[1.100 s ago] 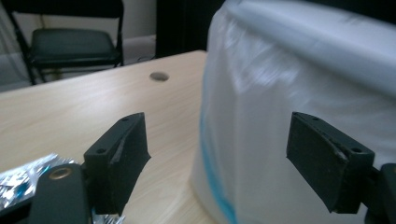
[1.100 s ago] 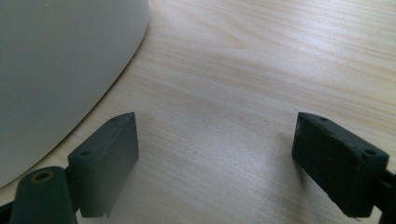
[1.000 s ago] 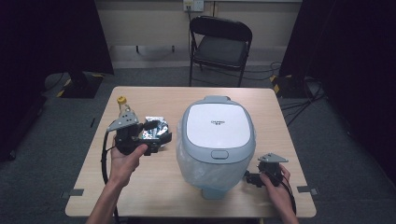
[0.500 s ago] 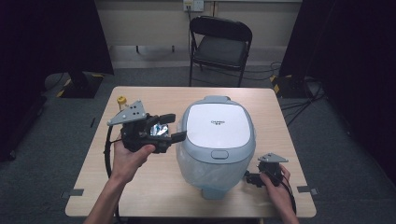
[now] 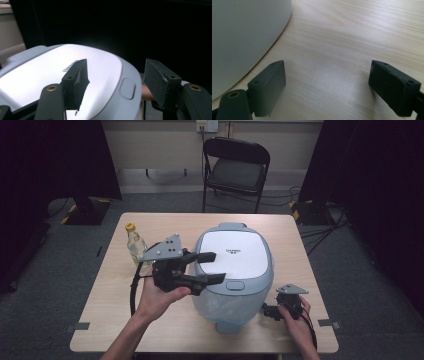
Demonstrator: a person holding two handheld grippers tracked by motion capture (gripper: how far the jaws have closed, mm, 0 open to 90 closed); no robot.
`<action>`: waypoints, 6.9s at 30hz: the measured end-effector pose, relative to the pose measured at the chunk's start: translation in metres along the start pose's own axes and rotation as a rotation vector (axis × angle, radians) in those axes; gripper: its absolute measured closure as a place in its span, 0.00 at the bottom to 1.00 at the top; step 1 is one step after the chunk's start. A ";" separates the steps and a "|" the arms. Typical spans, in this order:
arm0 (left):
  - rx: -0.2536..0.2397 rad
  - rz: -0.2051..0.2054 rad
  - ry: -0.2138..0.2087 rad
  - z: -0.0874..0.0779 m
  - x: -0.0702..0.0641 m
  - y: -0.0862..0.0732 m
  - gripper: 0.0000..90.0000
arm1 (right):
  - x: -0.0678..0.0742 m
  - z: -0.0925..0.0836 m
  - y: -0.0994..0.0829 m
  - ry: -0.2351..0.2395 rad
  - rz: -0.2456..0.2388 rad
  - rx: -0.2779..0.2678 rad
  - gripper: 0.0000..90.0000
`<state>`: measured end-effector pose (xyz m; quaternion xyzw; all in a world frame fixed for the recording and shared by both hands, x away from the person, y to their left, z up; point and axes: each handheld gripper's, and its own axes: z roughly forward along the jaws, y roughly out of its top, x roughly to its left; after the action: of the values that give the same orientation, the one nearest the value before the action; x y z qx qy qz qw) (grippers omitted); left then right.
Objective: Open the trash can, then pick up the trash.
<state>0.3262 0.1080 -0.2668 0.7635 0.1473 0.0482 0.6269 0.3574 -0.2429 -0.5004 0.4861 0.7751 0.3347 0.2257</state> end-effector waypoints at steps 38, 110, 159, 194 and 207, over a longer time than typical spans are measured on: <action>0.152 0.126 -0.092 0.035 -0.023 -0.016 0.57 | 0.000 0.000 0.000 0.001 0.003 0.000 0.14; 0.114 -0.335 0.368 -0.066 0.147 -0.160 0.36 | 0.000 0.001 0.001 0.003 0.002 0.002 0.13; 0.522 -0.285 0.673 -0.014 0.194 -0.208 0.85 | 0.000 0.002 0.001 0.009 0.002 0.006 0.13; 0.344 -0.320 0.563 -0.041 0.169 -0.194 0.99 | 0.000 0.004 0.003 0.014 -0.003 0.009 0.11; 0.211 -0.290 0.530 -0.060 0.155 -0.168 0.99 | -0.001 0.004 0.003 0.011 -0.007 0.005 0.11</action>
<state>0.4307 0.2377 -0.4347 0.7562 0.4170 0.1399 0.4845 0.3622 -0.2415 -0.5006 0.4820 0.7790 0.3344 0.2214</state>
